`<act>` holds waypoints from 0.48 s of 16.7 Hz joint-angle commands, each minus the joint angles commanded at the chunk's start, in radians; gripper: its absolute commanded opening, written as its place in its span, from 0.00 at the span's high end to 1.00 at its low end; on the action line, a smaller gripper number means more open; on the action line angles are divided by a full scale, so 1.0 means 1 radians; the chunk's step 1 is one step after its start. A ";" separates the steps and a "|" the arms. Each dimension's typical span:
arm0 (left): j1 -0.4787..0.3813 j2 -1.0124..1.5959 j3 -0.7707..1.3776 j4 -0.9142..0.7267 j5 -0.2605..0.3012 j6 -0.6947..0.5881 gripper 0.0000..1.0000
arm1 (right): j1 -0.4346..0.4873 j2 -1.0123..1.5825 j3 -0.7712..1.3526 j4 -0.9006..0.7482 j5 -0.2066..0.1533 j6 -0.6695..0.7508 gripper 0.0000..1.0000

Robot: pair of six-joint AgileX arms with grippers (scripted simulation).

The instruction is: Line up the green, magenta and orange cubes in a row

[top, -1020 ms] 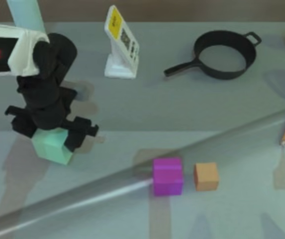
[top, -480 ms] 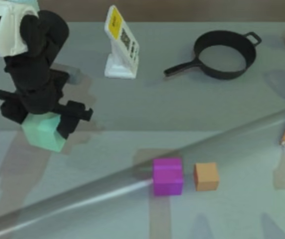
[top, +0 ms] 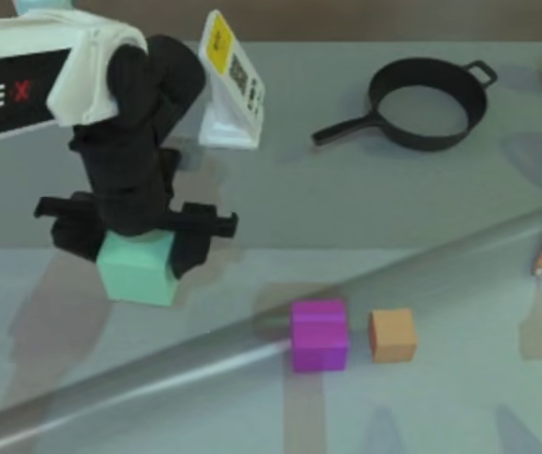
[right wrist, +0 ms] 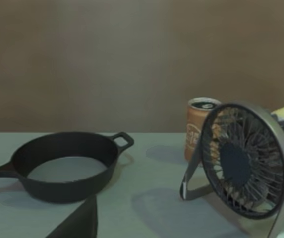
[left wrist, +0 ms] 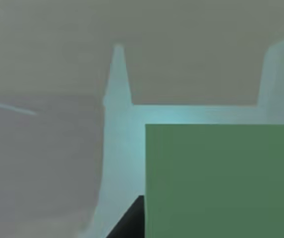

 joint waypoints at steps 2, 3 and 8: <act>-0.066 -0.017 -0.005 -0.011 -0.002 -0.146 1.00 | 0.000 0.000 0.000 0.000 0.000 0.000 0.00; -0.096 -0.026 -0.008 -0.015 -0.004 -0.208 1.00 | 0.000 0.000 0.000 0.000 0.000 0.000 0.00; -0.184 -0.062 -0.024 -0.024 -0.007 -0.358 1.00 | 0.000 0.000 0.000 0.000 0.000 0.000 0.00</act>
